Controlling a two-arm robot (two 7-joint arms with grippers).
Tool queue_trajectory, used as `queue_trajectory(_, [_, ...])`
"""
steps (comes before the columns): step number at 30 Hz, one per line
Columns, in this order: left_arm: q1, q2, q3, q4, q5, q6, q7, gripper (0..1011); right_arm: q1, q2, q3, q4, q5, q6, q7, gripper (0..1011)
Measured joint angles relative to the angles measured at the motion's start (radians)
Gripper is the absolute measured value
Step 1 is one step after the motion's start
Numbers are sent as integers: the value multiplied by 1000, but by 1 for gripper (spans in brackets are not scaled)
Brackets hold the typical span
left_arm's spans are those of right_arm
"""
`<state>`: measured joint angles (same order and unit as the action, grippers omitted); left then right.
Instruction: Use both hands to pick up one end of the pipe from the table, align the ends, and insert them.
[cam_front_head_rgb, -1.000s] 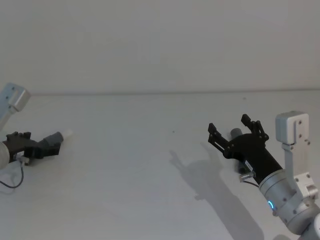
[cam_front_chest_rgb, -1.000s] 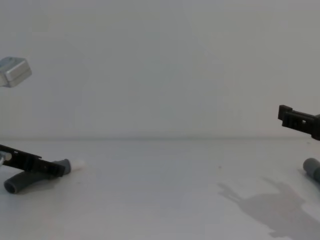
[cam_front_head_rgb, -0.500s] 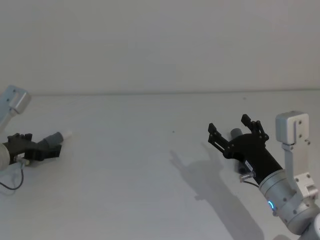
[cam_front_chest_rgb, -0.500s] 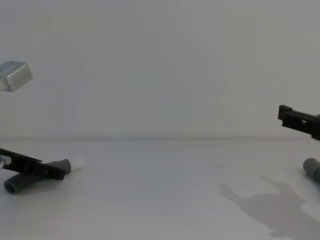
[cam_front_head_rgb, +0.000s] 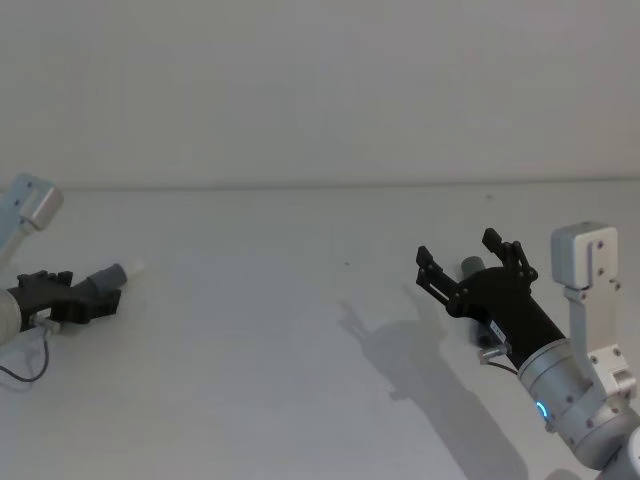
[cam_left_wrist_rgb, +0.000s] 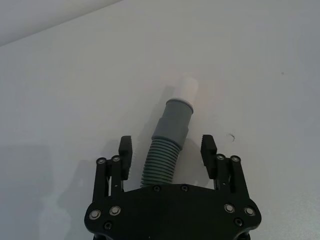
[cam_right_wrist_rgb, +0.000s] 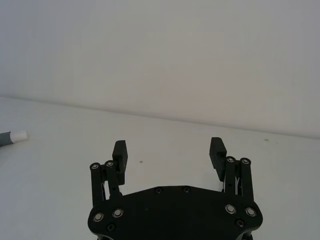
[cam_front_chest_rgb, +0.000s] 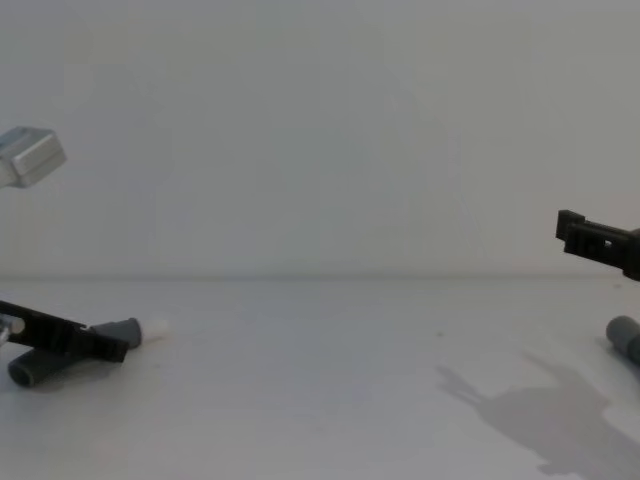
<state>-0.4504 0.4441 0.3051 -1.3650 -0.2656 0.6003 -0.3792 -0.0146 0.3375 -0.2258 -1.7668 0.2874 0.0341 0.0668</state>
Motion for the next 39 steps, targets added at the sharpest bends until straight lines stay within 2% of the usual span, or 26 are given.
queue_trajectory(5, [0, -1, 0, 2, 0, -1, -1, 674, 0, 0, 0, 0, 0, 0, 0, 1001])
queue_trajectory(6, [0, -1, 0, 2, 0, -1, -1, 674, 0, 0, 0, 0, 0, 0, 0, 1001])
queue_trajectory(9, [1, -1, -1, 2, -1, -2, -2, 545, 0, 0, 0, 0, 0, 0, 0, 1001])
queue_trajectory(10, [1, -1, -1, 2, -1, -2, -2, 545, 0, 0, 0, 0, 0, 0, 0, 1001])
queue_trajectory(11, [1, -1, -1, 2, -1, -2, -2, 473, 0, 0, 0, 0, 0, 0, 0, 1001])
queue_trajectory(15, [1, -1, -1, 3, -1, -3, -3, 343, 0, 0, 0, 0, 0, 0, 0, 1001])
queue_trajectory(39, [1, -2, -1, 4, -2, -3, -4, 325, 0, 0, 0, 0, 0, 0, 0, 1001])
